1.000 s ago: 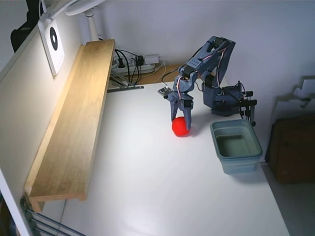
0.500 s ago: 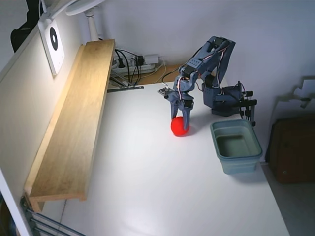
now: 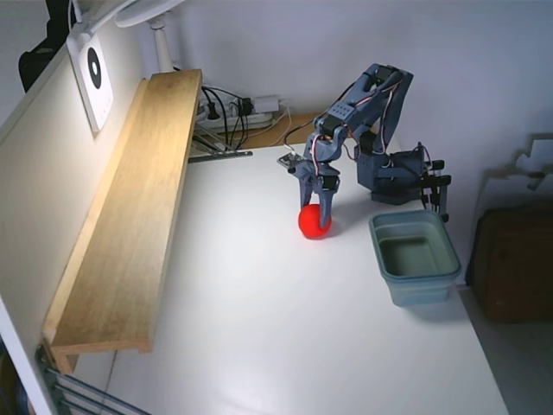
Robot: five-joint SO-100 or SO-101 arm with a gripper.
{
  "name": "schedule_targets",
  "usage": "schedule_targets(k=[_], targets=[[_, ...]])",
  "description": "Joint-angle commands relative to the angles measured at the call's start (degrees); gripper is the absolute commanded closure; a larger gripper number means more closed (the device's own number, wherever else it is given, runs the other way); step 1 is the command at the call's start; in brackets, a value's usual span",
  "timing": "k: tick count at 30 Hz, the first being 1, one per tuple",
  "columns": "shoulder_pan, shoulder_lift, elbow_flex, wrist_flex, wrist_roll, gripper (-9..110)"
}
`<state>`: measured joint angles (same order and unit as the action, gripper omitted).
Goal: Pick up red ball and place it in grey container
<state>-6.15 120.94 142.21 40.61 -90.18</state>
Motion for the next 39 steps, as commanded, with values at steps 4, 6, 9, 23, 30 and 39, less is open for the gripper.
schedule_targets(k=[4,6,9,23,30,39], targets=[[-0.6,1.2,-2.9,2.3,0.2,78],[-0.6,2.6,-6.1,6.9,0.2,78],[-0.6,3.9,-12.1,14.2,0.2,78],[-0.6,0.5,-39.7,38.4,0.2,78],[-0.6,-4.8,-56.6,49.9,0.2,78],[-0.6,-8.3,-65.9,55.7,0.2,78]])
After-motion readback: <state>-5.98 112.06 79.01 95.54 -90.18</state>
